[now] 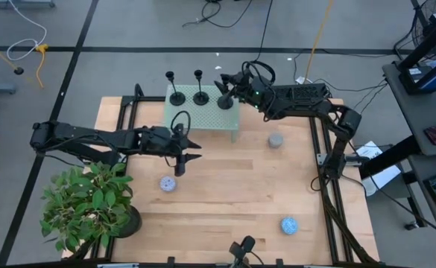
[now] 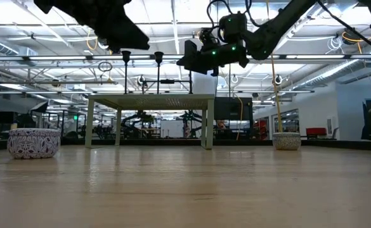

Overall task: Pick & Place candle stick holders
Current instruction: Put the black candle holder on the shelf, then put the red patterned scented candle on the shelf

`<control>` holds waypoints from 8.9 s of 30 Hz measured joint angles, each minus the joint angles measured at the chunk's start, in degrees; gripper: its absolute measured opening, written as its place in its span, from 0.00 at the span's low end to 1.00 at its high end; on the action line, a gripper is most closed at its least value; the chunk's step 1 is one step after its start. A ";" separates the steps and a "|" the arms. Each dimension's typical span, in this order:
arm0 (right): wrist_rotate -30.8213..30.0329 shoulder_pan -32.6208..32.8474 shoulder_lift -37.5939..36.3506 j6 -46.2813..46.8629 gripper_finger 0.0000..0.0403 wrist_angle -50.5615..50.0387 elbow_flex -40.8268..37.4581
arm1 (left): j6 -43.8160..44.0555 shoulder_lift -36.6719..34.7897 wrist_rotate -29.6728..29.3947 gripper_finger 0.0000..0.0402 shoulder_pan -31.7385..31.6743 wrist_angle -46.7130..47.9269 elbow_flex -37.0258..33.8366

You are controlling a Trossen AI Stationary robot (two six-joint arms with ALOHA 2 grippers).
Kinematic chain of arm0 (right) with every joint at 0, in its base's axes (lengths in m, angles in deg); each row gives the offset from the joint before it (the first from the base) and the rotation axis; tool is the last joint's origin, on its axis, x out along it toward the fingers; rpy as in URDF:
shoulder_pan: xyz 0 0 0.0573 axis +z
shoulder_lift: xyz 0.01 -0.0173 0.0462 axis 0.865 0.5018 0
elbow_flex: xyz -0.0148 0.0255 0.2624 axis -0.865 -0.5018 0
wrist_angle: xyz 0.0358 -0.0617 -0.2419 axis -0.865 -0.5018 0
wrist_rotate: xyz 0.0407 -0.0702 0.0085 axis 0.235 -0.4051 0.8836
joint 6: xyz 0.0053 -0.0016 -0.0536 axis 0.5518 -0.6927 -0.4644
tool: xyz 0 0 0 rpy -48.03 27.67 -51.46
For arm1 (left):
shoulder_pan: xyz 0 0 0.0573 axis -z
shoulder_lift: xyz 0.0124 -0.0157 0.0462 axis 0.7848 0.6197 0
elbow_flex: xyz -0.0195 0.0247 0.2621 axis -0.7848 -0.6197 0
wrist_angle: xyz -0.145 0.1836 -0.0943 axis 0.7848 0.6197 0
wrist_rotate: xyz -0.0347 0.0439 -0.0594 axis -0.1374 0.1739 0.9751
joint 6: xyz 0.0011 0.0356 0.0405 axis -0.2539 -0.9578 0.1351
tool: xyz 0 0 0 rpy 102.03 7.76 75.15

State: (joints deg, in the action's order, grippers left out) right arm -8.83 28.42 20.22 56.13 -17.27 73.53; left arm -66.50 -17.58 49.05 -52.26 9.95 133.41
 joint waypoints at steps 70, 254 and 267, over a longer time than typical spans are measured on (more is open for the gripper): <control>-7.59 31.58 -29.84 -0.98 0.69 -62.93 -0.75 | 17.93 -13.33 -7.46 0.60 6.78 23.52 -13.05; -7.33 31.57 -30.02 -0.76 0.69 -33.77 -18.08 | 27.56 3.89 -21.07 0.75 29.05 -10.33 -29.75; -7.33 31.57 -30.02 -0.76 0.69 -33.77 -18.08 | 22.00 3.67 -22.03 0.74 22.77 -15.79 -29.75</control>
State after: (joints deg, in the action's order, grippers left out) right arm -16.16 59.99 -9.80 55.36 -51.04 55.46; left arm -44.50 -13.91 27.02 -29.49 -5.84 103.67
